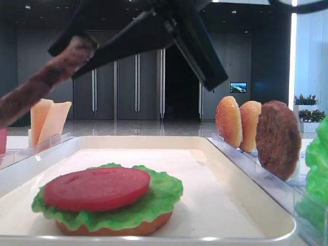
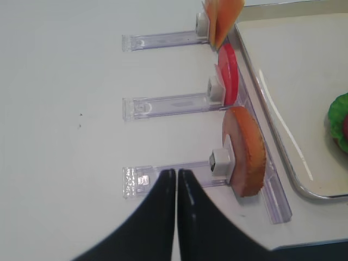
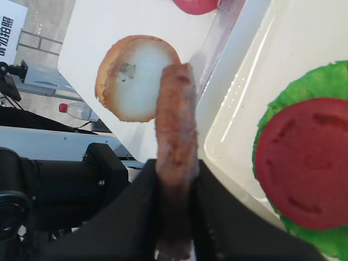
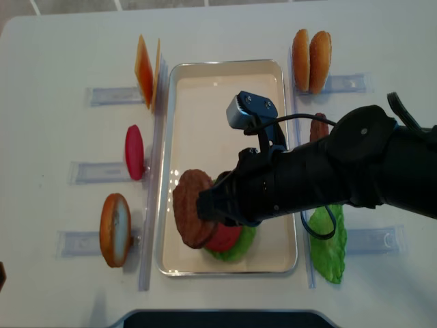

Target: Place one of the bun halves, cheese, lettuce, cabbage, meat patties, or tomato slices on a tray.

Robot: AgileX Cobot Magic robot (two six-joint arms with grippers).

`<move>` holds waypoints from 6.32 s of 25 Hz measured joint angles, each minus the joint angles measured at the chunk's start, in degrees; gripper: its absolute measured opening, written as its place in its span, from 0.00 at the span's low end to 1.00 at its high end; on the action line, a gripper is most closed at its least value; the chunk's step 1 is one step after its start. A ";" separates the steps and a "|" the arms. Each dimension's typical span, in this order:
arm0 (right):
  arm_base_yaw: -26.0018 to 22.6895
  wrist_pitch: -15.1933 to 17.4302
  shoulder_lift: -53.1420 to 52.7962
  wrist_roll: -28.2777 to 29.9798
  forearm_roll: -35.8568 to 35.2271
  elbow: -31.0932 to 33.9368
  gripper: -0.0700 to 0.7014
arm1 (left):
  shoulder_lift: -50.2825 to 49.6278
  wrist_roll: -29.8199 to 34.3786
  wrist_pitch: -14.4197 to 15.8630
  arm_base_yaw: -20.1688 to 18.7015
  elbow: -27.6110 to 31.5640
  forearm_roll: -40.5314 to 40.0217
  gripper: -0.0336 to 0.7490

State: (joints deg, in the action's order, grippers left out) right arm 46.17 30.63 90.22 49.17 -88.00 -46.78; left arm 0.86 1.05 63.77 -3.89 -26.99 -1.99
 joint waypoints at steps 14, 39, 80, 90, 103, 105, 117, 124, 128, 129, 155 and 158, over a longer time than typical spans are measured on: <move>-6.91 8.11 7.80 8.34 -6.12 0.00 0.27 | 0.00 0.00 0.00 0.00 0.00 0.00 0.04; -11.77 16.40 12.19 9.15 -6.03 0.02 0.27 | 0.00 0.00 0.00 0.00 0.00 0.00 0.04; -17.64 9.33 -4.92 -10.09 23.60 0.14 0.66 | 0.00 0.00 0.00 0.00 0.00 0.00 0.04; -30.42 13.33 -18.50 -31.99 53.94 0.14 0.66 | 0.00 0.00 0.00 0.00 0.00 0.00 0.04; -47.24 30.81 -28.86 -53.22 88.40 0.14 0.66 | 0.00 0.00 0.00 0.00 0.00 0.00 0.04; -47.43 32.81 -29.95 -55.71 90.95 0.14 0.66 | 0.00 0.00 0.00 0.00 0.00 0.00 0.04; -47.43 34.93 -51.18 -56.90 89.65 9.89 0.66 | 0.00 0.00 0.00 0.00 0.00 0.00 0.04; -47.37 33.71 -68.34 -55.14 89.54 17.10 0.66 | 0.00 0.00 0.00 0.00 0.00 0.00 0.04; -47.37 34.18 -76.14 -54.38 89.54 17.92 0.66 | 0.00 0.00 0.00 0.00 0.00 0.00 0.04; -47.37 34.18 -78.18 -54.33 89.54 17.94 0.66 | 0.00 0.00 0.00 0.00 0.00 0.00 0.04; -47.37 34.32 -90.66 -54.13 89.47 18.22 0.66 | 0.00 0.00 0.00 0.00 0.00 0.00 0.04; -47.37 34.32 -90.66 -54.13 89.47 18.22 0.66 | 0.00 0.00 0.00 0.00 0.00 0.00 0.04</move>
State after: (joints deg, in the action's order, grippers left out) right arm -1.20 64.96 -0.44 -4.97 1.47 -28.56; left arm 0.86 1.05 63.77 -3.89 -26.99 -1.99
